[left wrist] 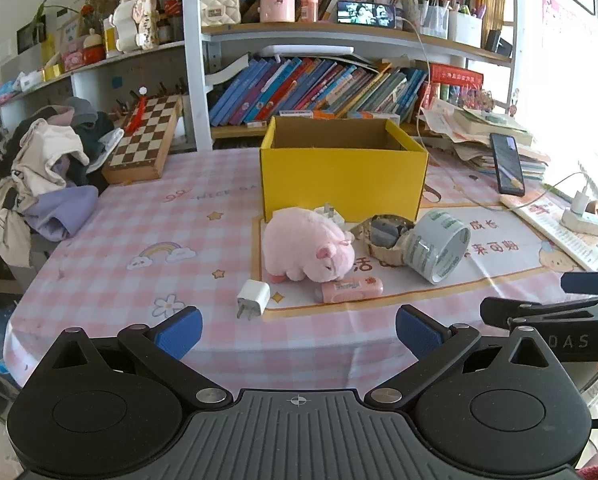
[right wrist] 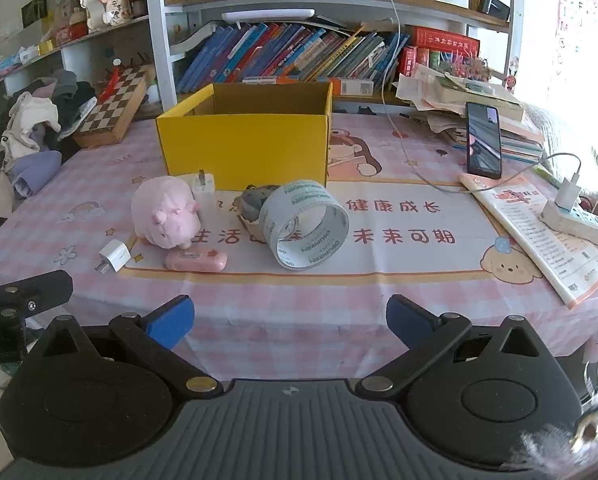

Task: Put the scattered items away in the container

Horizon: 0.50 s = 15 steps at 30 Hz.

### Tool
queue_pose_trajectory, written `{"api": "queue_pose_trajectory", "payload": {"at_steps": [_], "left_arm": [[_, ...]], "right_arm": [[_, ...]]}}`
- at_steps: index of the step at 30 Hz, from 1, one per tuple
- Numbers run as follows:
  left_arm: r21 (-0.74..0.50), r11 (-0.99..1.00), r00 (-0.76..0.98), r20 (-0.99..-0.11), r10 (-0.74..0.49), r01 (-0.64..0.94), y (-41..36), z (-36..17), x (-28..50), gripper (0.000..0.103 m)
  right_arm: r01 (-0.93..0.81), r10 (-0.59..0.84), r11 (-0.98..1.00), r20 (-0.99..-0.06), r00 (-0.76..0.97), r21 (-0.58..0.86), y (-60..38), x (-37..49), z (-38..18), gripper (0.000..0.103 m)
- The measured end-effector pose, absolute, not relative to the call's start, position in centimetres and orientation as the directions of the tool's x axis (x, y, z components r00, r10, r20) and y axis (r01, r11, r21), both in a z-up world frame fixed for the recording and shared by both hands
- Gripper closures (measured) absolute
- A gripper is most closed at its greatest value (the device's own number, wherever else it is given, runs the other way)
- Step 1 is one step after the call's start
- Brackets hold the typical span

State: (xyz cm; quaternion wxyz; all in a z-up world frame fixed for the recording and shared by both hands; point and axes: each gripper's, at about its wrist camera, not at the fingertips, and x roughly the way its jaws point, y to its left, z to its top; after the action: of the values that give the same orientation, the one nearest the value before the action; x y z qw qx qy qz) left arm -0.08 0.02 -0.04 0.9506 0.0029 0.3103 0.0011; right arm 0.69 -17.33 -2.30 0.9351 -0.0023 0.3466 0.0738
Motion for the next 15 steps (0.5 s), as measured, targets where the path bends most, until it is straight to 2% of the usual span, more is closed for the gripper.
{"api": "queue_pose_trajectory", "payload": {"at_steps": [8, 15], "left_arm": [[-0.003, 1.0, 0.779, -0.627, 0.004, -0.007, 0.57, -0.3, 0.09, 0.0], [0.005, 1.0, 0.787, -0.617, 0.014, -0.014, 0.52, -0.44, 0.13, 0.0]], "right_arm": [[-0.147, 0.126, 0.989, -0.633, 0.764, 0.02, -16.73, 0.36, -2.15, 0.0], [-0.159, 0.145, 0.987, -0.639, 0.756, 0.035, -17.27, 0.88, -2.28, 0.0]]}}
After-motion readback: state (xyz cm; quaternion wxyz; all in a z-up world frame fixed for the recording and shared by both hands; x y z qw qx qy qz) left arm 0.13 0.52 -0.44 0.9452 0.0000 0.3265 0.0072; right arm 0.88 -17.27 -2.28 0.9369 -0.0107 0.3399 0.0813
